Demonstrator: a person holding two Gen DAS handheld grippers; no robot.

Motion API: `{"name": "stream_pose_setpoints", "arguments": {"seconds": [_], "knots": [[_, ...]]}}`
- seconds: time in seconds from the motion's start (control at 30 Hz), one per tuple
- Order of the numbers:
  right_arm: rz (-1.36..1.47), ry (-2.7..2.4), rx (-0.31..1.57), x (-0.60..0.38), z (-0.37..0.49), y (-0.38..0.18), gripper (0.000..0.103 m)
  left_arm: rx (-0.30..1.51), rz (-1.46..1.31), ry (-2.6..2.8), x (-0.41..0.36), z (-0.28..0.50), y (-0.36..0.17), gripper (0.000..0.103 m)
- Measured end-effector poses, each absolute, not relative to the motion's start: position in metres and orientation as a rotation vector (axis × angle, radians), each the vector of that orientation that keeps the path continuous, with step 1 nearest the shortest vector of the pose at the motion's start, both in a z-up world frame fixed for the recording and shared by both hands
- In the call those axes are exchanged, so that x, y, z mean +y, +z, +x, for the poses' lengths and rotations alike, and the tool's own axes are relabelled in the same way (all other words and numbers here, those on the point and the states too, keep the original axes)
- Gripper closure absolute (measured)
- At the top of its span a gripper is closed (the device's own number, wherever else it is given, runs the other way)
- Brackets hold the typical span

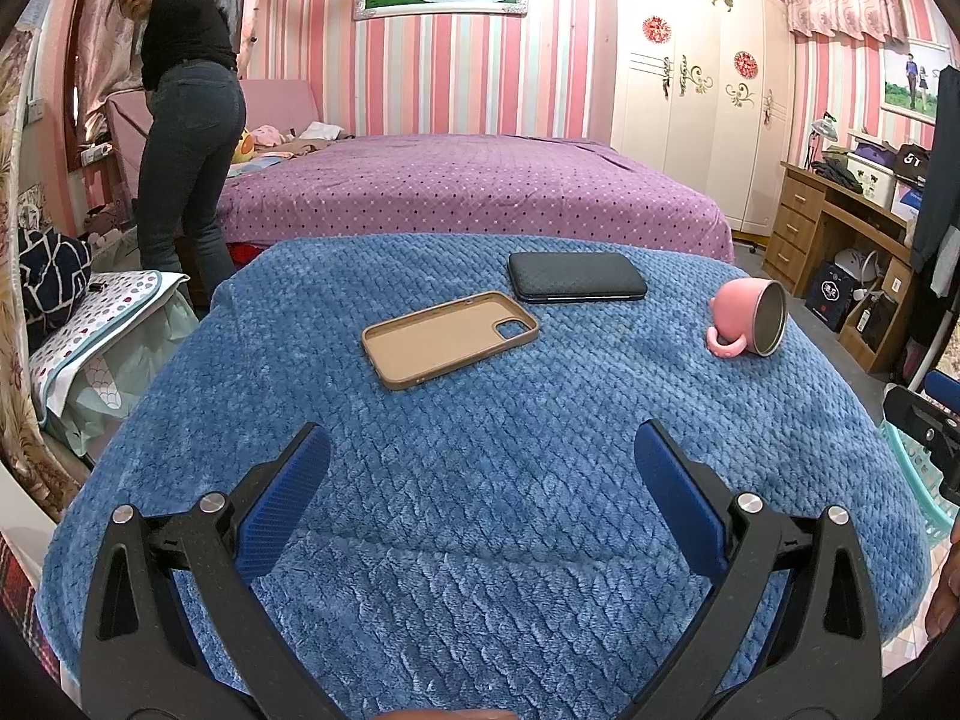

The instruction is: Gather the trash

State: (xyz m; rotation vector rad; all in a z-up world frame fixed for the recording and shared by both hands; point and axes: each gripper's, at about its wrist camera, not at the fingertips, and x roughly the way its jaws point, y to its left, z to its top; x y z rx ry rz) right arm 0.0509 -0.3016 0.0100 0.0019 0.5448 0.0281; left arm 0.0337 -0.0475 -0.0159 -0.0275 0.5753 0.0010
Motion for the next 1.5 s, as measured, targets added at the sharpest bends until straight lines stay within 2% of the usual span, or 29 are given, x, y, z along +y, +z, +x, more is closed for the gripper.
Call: {"name": "stream_pose_setpoints", "arguments": {"seconds": [1.5], "knots": [[0.001, 0.01, 0.572, -0.3063, 0.0565, 0.0015, 0.011, 0.594, -0.029, 0.007, -0.047, 0.0403, -0.0194, 0.005]]}}
